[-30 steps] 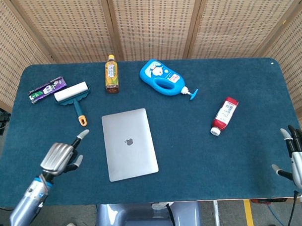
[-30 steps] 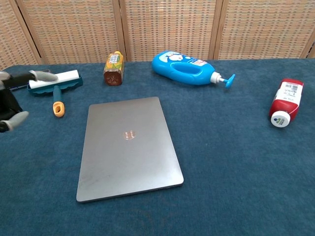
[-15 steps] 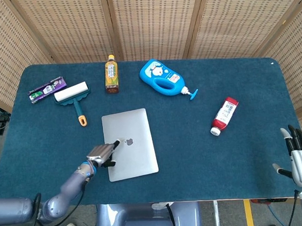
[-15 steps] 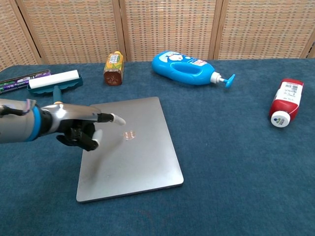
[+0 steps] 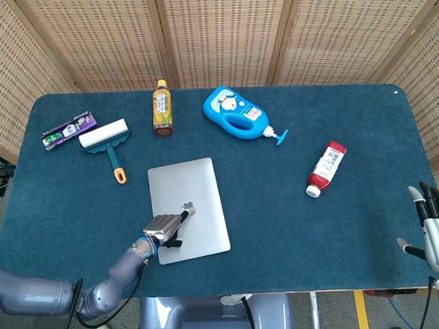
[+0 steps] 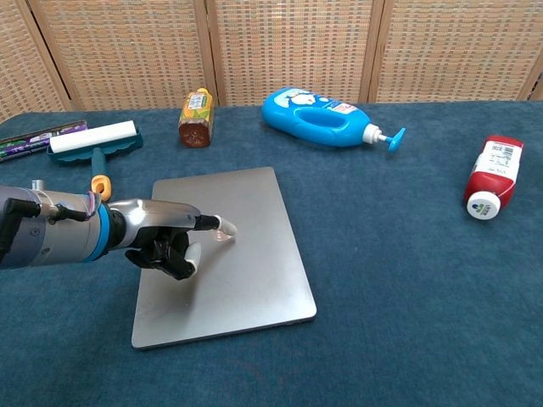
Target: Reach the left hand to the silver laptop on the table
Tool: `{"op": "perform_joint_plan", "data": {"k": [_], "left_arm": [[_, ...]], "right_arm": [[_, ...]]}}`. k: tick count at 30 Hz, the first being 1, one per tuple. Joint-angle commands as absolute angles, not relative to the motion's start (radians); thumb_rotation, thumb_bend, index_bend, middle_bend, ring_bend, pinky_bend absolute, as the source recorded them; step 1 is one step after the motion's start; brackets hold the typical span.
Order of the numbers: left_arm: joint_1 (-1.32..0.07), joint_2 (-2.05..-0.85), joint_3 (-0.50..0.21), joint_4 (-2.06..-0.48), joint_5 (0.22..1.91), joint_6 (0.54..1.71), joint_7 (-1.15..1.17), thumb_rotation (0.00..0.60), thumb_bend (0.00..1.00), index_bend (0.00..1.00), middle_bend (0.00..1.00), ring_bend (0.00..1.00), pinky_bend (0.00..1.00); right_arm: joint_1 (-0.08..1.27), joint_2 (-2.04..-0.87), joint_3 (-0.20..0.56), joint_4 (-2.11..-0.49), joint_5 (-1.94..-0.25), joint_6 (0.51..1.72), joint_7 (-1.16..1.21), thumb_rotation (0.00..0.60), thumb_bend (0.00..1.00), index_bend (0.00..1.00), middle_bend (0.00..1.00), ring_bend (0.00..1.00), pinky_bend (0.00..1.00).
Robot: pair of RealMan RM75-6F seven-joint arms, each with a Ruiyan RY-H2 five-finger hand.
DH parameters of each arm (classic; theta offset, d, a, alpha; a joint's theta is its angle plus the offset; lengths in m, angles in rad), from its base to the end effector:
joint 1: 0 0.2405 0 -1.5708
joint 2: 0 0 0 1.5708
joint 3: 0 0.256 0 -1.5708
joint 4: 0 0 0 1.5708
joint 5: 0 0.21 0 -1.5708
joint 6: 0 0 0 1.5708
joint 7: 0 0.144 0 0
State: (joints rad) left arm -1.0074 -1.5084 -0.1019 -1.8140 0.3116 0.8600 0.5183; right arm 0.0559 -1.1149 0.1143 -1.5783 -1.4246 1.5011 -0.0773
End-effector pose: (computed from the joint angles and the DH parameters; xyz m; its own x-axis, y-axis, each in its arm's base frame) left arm -0.1060 0.2911 -0.0562 0.2311 0.7323 0.6406 0.9716 -0.1395 -0.1911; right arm -0.3265 -0.1848 0.1798 0.4894 0.0615 0.8699 -0.8703 0.0985 0.4826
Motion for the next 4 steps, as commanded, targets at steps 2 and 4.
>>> {"op": "perform_joint_plan", "data": {"k": [2, 4], "left_arm": [[-1.010, -1.505, -0.096, -1.819, 0.316, 0.868, 0.507, 0.600, 0.94, 0.00, 0.99, 1.00, 1.00], [-1.011, -1.502, -0.094, -1.820, 0.317, 0.870, 0.502, 0.600, 0.94, 0.00, 0.99, 1.00, 1.00]], "right_arm": [[0.056, -1.114, 0.114, -1.579, -1.425, 1.501, -0.078, 0.600, 0.00, 0.00, 0.00, 0.00, 0.00], [0.056, -1.115, 0.113, -1.579, -1.426, 1.501, -0.078, 0.600, 0.00, 0.00, 0.00, 0.00, 0.00]]}}
